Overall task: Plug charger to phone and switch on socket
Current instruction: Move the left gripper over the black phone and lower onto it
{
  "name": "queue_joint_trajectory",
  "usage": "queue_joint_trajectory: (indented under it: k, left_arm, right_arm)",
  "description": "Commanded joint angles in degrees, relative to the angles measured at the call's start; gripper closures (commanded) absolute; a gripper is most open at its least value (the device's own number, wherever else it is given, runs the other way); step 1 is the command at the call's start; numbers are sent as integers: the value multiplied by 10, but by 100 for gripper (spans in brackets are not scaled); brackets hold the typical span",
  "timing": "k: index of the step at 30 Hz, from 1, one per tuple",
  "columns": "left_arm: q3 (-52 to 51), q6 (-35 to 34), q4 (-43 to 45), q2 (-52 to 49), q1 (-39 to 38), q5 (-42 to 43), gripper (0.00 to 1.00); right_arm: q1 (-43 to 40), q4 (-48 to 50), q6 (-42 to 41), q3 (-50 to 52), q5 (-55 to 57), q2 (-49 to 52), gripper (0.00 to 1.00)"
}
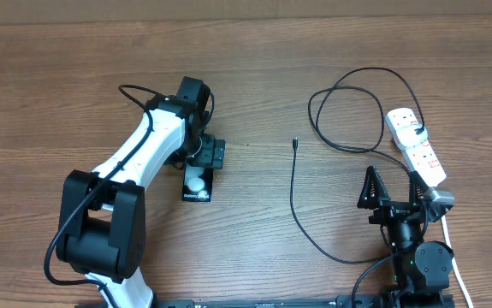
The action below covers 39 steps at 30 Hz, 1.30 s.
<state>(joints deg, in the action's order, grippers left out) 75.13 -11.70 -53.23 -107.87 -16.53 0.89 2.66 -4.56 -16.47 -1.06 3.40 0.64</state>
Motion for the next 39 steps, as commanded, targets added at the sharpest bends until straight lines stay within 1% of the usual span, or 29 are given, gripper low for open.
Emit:
queue_joint_trajectory:
  k: [1, 6, 18, 25, 32, 39]
  left_arm:
    - [-26, -8, 11, -6, -3, 11, 0]
    - [-49, -8, 19, -6, -3, 14, 1]
    - [-66, -16, 28, -6, -4, 23, 0]
    - [-67, -32, 42, -6, -9, 8, 0]
    - [-80, -57, 58, -6, -27, -32, 0]
    - [-118, -68, 92, -6, -25, -32, 0]
  right_arm:
    - [-2, 2, 4, 6, 5, -3, 0]
    - [-2, 2, 4, 6, 5, -3, 0]
    - [-2, 2, 4, 6, 5, -3, 0]
    - [-2, 2, 4, 6, 5, -3, 0]
    - [-2, 2, 4, 6, 5, -3, 0]
    - [-2, 2, 4, 6, 5, -3, 0]
